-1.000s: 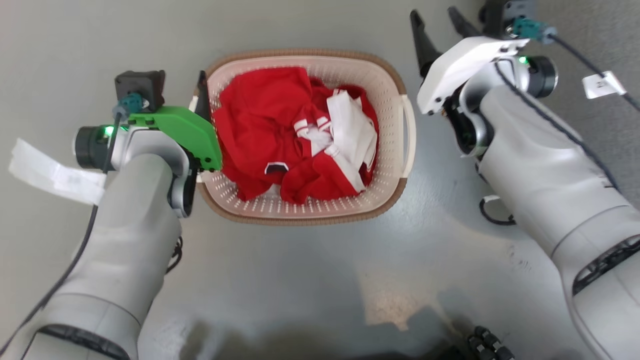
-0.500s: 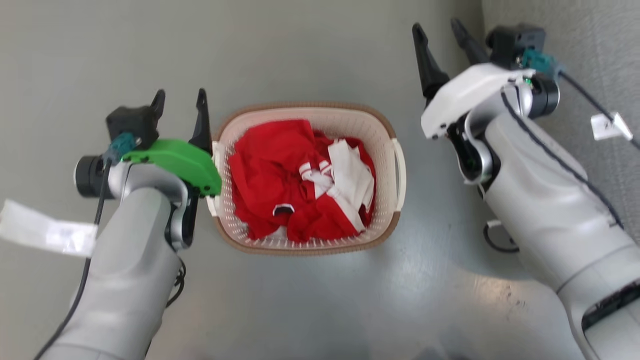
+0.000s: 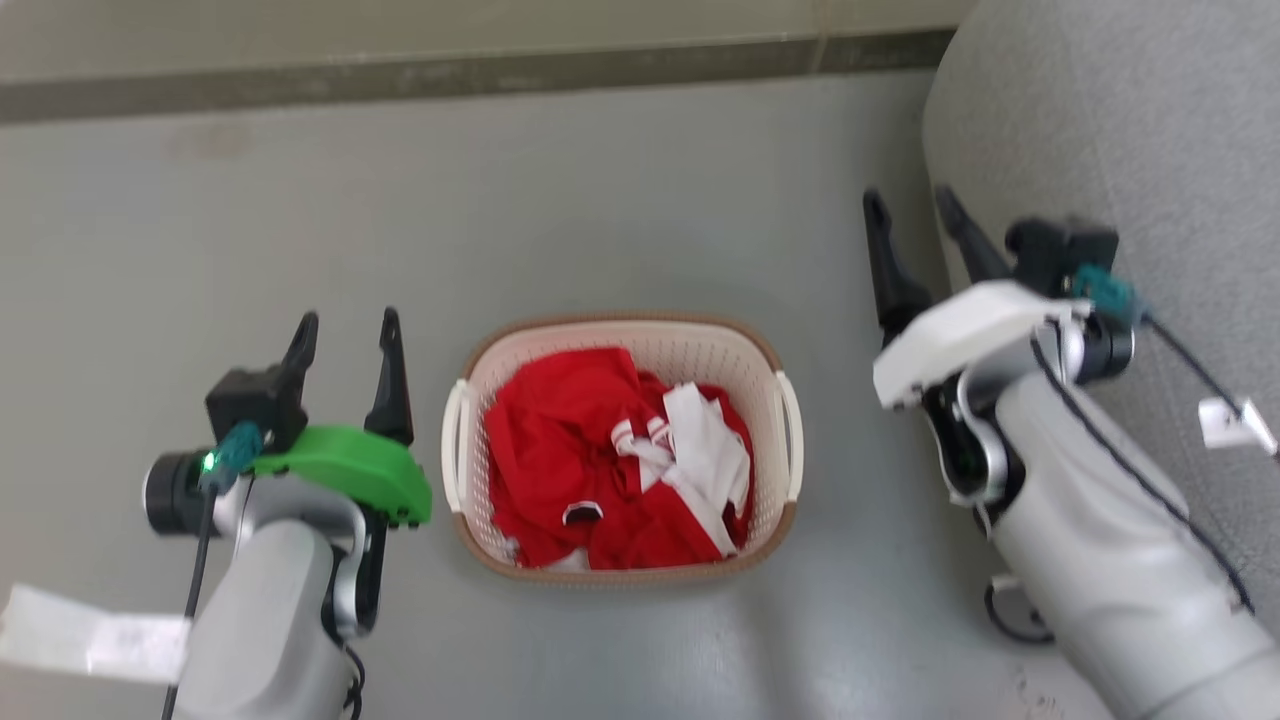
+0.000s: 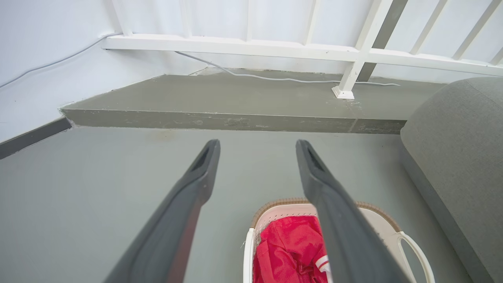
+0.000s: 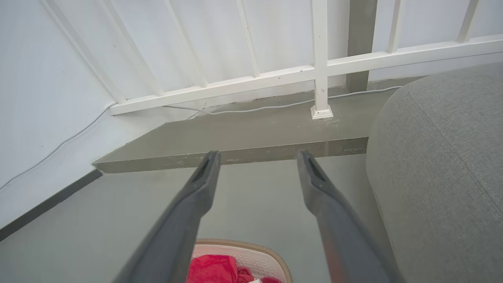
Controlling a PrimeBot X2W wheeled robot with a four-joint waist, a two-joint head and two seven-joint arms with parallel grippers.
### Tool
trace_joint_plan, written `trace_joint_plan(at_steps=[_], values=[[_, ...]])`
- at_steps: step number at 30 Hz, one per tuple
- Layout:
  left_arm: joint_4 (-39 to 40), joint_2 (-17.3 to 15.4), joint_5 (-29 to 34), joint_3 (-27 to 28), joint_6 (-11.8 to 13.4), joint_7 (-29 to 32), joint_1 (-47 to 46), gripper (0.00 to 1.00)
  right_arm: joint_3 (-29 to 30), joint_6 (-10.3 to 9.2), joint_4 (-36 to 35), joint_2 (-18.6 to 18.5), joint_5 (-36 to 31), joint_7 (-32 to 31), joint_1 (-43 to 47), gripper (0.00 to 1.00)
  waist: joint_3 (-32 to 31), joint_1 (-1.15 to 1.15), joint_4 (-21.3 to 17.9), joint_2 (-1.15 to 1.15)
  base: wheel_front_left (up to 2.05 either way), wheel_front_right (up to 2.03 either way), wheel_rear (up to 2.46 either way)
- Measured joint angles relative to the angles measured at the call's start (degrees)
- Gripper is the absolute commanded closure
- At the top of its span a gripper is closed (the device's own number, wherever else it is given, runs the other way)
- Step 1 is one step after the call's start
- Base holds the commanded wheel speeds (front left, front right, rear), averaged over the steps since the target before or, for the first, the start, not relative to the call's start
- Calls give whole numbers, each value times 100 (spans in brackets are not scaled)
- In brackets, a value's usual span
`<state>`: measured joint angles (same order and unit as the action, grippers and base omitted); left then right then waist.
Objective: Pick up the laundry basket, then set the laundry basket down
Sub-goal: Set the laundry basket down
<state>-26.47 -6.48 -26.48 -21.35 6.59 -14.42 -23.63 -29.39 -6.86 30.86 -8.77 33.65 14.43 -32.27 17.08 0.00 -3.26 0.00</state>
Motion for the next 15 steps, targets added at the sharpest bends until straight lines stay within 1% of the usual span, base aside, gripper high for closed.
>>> trace_joint_plan(at_steps=[5,8,15], values=[[447,-2,59,235,9,0,520,0,186,-23,-354,24,-193,0,599,0,-388,0,13,0,0,0,0],[699,0,219,376,27,0,873,0,285,-24,-541,33,-277,0,917,0,-600,0,21,0,0,0,0],[1154,2,376,645,48,0,1614,0,453,-30,-847,130,-439,0,1641,0,-1018,0,20,0,0,0,0]])
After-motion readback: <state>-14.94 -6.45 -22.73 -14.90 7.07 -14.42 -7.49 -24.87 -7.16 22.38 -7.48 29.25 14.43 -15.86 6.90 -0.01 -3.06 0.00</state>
